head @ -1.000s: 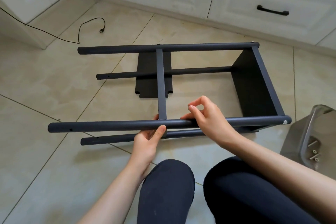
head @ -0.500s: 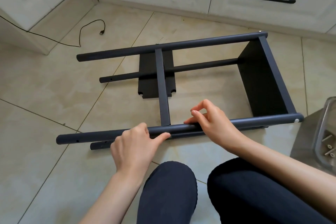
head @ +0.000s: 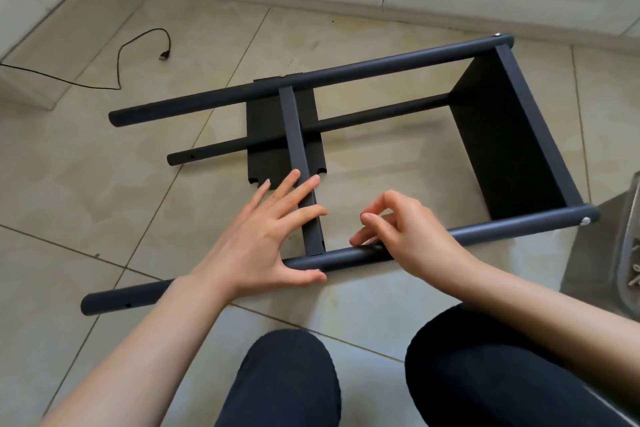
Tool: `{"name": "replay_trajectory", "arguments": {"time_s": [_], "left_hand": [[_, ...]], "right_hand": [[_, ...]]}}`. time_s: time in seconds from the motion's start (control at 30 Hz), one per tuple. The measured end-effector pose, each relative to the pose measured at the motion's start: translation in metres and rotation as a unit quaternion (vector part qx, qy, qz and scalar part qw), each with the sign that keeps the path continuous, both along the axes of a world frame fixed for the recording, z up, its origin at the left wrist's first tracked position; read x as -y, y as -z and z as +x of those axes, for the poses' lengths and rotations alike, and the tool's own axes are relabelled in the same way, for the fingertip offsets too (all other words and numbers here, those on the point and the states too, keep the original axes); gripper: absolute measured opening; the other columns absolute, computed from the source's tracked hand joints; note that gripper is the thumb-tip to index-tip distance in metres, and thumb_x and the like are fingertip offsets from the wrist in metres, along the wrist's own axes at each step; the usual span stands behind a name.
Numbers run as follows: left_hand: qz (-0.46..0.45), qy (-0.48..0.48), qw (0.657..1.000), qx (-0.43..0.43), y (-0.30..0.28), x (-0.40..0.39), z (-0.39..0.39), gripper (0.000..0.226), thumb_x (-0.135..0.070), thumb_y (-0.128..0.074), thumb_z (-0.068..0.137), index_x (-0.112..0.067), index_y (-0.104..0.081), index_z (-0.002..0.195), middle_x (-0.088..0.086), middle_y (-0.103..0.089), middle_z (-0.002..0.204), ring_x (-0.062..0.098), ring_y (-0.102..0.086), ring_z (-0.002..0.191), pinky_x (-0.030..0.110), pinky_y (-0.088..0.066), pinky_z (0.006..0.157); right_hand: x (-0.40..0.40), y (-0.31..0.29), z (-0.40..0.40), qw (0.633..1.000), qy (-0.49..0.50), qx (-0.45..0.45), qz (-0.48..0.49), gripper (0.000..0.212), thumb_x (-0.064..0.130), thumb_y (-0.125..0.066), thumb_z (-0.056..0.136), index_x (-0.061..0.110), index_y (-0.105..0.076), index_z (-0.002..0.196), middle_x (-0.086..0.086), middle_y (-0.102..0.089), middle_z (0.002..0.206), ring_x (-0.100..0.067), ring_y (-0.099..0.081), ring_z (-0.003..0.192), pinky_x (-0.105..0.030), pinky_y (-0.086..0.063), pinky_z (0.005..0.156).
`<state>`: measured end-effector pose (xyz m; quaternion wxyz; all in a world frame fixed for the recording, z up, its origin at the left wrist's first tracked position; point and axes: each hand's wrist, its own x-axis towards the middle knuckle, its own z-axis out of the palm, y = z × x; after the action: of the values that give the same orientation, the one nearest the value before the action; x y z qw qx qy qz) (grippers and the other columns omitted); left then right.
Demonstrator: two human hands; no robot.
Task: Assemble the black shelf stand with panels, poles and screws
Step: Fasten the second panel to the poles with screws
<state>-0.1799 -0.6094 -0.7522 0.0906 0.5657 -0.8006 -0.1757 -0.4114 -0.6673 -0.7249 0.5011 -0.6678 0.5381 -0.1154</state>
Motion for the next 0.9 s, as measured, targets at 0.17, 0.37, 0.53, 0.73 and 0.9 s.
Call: {"name": "replay_trajectory", "arguments": {"time_s": [0.17,0.37,0.53,0.73,0.9], "left_hand": [[-0.025,-0.001,0.998,-0.061,0.009,0.001,0.002,0.079,-0.075,-0.062,0.076,-0.027,-0.056,0.139,-0.011,-0.021,0.166,0.011,-0.006,0.155,0.047,-0.013,0.125],[-0.027,-0.005,0.995,-0.091,0.013,0.001,0.001,0.077,-0.071,-0.065,0.076,-0.022,-0.058,0.135,-0.008,-0.026,0.165,0.014,-0.007,0.156,0.045,-0.016,0.123],[-0.022,-0.006,0.995,-0.099,0.013,0.001,0.001,0.077,-0.071,-0.065,0.076,-0.024,-0.058,0.136,-0.008,-0.024,0.165,0.013,-0.006,0.156,0.041,-0.015,0.123],[-0.031,-0.001,0.996,-0.082,0.012,0.0,0.001,0.082,-0.072,-0.062,0.077,-0.028,-0.05,0.145,-0.008,-0.022,0.166,0.013,-0.005,0.156,0.041,-0.013,0.123],[-0.039,-0.002,0.996,-0.075,0.012,-0.001,0.0,0.085,-0.072,-0.061,0.079,-0.028,-0.045,0.15,-0.009,-0.021,0.166,0.013,-0.006,0.156,0.043,-0.014,0.123]], "right_hand": [[0.028,0.002,0.011,0.997,-0.047,0.003,0.069,0.01,0.018,-0.063,0.095,0.013,-0.068,0.088,0.003,-0.076,0.084,-0.012,-0.072,0.079,-0.03,-0.057,0.078],[0.046,0.018,0.036,0.964,-0.155,-0.017,0.216,0.005,0.012,-0.07,0.09,0.015,-0.073,0.091,-0.004,-0.073,0.085,-0.009,-0.063,0.075,-0.023,-0.055,0.08],[0.05,0.026,0.048,0.941,-0.177,-0.008,0.29,0.024,0.01,-0.063,0.094,0.017,-0.066,0.072,0.007,-0.066,0.066,-0.005,-0.061,0.066,-0.011,-0.05,0.064],[0.052,0.033,0.05,0.918,-0.211,0.002,0.335,0.037,0.006,-0.057,0.096,0.019,-0.061,0.061,0.008,-0.063,0.064,-0.007,-0.056,0.066,-0.017,-0.045,0.069],[0.053,0.04,0.052,0.914,-0.227,-0.005,0.337,0.035,0.005,-0.055,0.096,0.015,-0.06,0.063,0.003,-0.061,0.069,-0.011,-0.056,0.072,-0.018,-0.047,0.071]]}}
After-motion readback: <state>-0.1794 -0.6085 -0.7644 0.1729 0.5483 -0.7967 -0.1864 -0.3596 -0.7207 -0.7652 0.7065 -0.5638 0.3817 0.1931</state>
